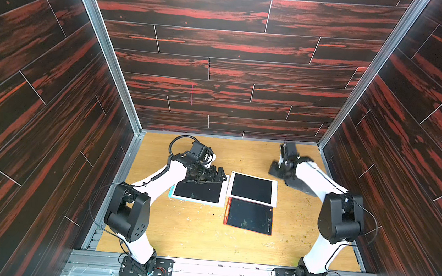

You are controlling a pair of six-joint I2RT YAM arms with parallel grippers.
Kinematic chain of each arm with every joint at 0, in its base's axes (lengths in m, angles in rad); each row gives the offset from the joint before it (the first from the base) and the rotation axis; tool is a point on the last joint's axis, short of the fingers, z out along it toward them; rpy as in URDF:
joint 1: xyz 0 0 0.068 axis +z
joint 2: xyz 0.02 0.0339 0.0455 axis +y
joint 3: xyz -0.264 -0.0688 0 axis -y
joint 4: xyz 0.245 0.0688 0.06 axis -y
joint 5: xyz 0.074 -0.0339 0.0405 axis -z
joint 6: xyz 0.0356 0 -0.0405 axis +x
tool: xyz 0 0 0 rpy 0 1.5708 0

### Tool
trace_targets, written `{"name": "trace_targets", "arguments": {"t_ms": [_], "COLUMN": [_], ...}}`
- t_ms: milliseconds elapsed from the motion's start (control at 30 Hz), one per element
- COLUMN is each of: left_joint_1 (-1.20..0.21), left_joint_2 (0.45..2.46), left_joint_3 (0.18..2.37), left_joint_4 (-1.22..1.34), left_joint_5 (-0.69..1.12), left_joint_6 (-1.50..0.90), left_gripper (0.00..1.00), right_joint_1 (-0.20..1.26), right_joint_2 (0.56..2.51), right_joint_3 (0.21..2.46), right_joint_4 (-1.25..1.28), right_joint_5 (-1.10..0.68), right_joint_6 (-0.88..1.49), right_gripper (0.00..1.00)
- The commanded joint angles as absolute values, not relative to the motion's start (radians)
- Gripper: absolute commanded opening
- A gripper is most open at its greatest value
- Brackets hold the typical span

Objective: Wipe the drawing tablet
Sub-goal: Adjust the drawing tablet at the center of the board, then press the button on the drawing tablet.

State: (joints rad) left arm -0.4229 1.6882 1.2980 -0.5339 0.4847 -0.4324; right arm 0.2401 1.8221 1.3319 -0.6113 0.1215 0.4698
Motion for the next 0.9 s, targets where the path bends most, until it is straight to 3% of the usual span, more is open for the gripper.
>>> {"name": "trace_targets", "arguments": {"t_ms": [0,167,300,867], "left_joint_1": [-0.416,-0.377,-0.33,-0.303], "left_joint_2": [1.69,1.683,1.675,1.637], "left_joint_3": [1.301,1.269,1.22,1.235], "left_joint_4": [-0.566,-0.561,-0.498,-0.55], "left_joint_5": [0.474,0.422,0.48,0.468], "left_joint_6": [-0.412,-0.446,-0.501,-0.474], "left_gripper": [1.0,1.0,1.0,1.0], "right_joint_1": [0.244,0.23,0.222,0.204], "right_joint_2": [1.832,1.865,1.888,1.963], "right_joint_3": [1.272,1.246,1.245,1.189], "right_joint_4": [-0.632,-0.612,-0.601,-0.607], "right_joint_5": [0.159,0.153,0.13,0.134], "right_joint_6": [0.463,0.463,0.466,0.49], "right_gripper": [0.0,0.0,0.0,0.0]}}
